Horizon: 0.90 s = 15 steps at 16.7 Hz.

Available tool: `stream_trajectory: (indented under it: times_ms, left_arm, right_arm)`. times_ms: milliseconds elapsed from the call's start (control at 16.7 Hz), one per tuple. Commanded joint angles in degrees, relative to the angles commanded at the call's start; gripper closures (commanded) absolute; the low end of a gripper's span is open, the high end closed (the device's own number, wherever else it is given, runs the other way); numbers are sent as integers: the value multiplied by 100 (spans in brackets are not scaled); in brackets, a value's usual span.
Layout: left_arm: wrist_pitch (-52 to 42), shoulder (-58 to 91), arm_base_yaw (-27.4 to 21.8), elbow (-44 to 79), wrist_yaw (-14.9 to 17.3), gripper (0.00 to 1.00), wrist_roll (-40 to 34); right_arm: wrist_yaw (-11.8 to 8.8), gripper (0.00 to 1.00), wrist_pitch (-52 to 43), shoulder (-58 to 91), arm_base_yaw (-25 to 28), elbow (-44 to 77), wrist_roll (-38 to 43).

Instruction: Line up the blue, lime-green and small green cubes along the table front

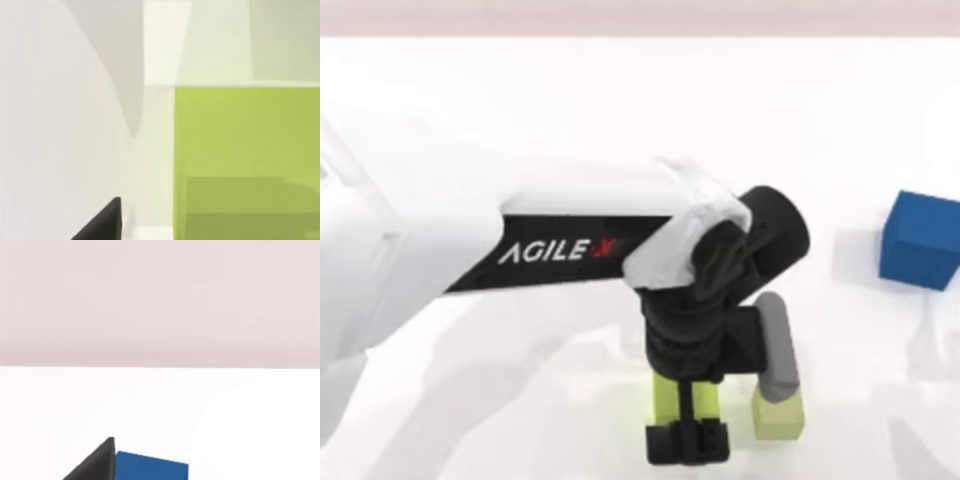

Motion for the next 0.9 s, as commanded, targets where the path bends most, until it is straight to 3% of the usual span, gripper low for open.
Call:
stream_trajectory:
  times_ms: [480, 900]
  left_arm:
    - [-1328, -379, 93, 893, -1, 0, 3]
    - [-1399, -489, 117, 929, -7, 0, -23]
  right_arm:
    - [0, 0, 0, 0, 0, 0, 0]
    - [-3, 0, -44, 58, 8, 58, -43]
